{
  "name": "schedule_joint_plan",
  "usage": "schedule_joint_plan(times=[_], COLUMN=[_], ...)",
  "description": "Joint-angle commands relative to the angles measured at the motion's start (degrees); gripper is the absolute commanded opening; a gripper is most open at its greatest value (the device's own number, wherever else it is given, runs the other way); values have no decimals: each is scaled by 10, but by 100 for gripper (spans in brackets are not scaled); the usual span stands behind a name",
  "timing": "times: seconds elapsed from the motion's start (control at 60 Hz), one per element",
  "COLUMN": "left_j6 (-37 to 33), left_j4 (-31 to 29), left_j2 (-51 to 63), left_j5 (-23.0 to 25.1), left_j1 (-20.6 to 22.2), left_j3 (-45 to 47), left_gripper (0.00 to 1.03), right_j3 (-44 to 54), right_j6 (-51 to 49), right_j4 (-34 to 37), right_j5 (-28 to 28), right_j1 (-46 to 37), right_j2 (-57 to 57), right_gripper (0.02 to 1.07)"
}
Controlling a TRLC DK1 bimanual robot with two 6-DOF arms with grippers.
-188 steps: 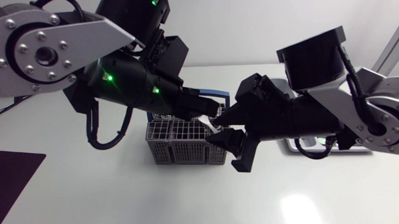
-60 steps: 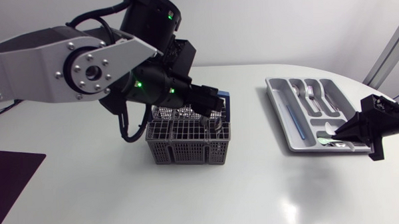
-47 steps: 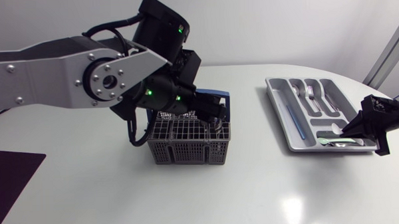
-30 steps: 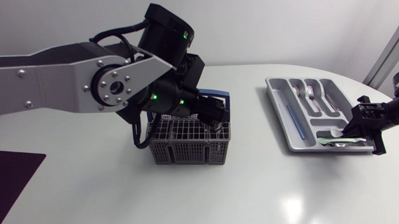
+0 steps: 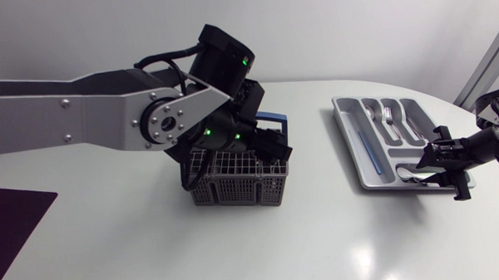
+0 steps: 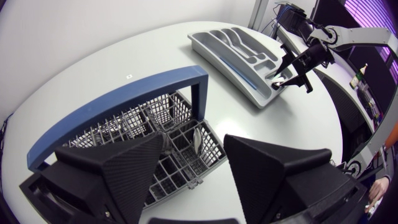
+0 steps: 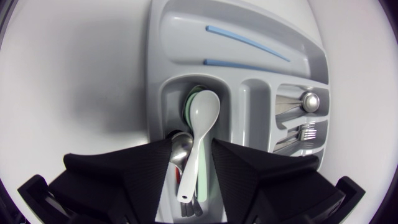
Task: Transfer all utensils from the basket to the drawer tray.
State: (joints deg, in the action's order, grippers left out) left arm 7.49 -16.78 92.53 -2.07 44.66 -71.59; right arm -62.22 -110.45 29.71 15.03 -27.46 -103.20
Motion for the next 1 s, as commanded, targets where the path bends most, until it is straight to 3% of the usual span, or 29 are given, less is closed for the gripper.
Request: schedule_joint_plan(times=[0.0,0.483,0.983], left_j6=[-10,-23,-22], left_j4=[8,24,39], left_j2=[16,54,77], left_j5=[-5,-5,16], left_j1=[7,21,8], left_j3=[15,16,15], left_gripper=[69,59,21], right_j3=[25,135,208], right_j6=[12,96,145], right_j4=[12,41,41], right_j5=[12,111,137], right_j1=[0,42,97], right_j2=[39,214,308], right_gripper=[70,79,79])
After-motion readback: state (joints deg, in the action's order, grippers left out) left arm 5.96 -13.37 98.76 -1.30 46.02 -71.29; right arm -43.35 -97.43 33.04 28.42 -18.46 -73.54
